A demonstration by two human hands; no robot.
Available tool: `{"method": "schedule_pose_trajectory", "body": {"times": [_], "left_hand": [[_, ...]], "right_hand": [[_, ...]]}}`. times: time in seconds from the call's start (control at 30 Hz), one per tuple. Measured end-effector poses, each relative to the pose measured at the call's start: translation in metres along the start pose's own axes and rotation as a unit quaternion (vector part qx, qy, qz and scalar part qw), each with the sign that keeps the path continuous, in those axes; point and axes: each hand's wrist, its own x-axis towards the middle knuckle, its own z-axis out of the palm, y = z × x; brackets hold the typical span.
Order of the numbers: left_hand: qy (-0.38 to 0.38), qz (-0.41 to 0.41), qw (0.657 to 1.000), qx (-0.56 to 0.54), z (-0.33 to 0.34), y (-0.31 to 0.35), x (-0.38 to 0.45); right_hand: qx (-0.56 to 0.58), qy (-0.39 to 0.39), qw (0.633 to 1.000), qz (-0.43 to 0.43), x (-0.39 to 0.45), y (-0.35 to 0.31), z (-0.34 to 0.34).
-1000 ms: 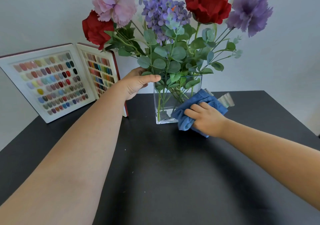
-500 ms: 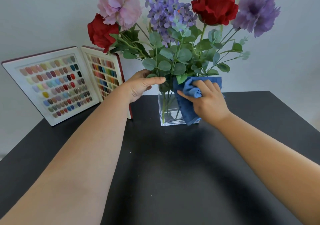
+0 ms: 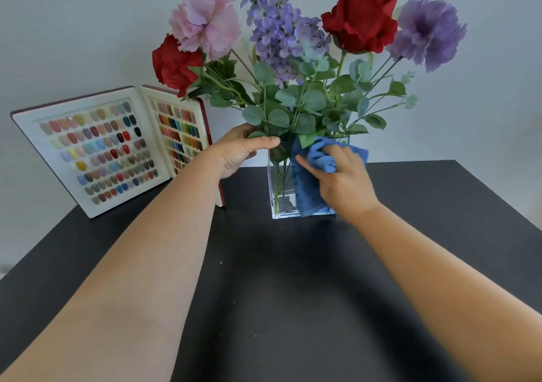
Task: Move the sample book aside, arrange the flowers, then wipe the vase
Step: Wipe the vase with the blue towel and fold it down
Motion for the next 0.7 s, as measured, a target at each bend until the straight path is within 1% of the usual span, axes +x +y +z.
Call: {"method": "schedule_pose_trajectory", "body": {"times": [0.1, 0.2, 0.43, 0.5, 0.6, 0.67, 0.7], "left_hand": [[-0.006, -0.004, 1.000, 0.002, -0.001, 0.000, 0.000], [-0.005, -0.005, 1.000, -0.003, -0.001, -0.001, 0.001], [0.005, -0.003, 1.000, -0.014, 0.001, 0.000, 0.000], [0.010, 0.000, 1.000, -0.017, 0.001, -0.001, 0.000], [0.017, 0.007, 1.000, -0.019, 0.002, -0.002, -0.001], [0.020, 0.008, 0.999, -0.023, 0.001, -0.001, -0.001], [0.021, 0.008, 1.000, -0.023, 0.001, -0.001, -0.001]], "right_hand": [[0.031, 0.025, 0.997, 0.062, -0.018, 0.028, -0.016], [0.024, 0.026, 0.997, 0.076, -0.028, 0.033, -0.019], [-0.016, 0.045, 0.999, 0.008, -0.019, 0.006, 0.000], [0.012, 0.041, 0.999, -0.006, -0.010, -0.006, 0.008], [0.065, 0.012, 0.997, -0.050, -0.001, -0.025, 0.019], [0.067, -0.027, 0.994, -0.084, -0.005, -0.034, 0.027], [0.050, -0.057, 0.991, -0.112, -0.008, -0.036, 0.030]]}}
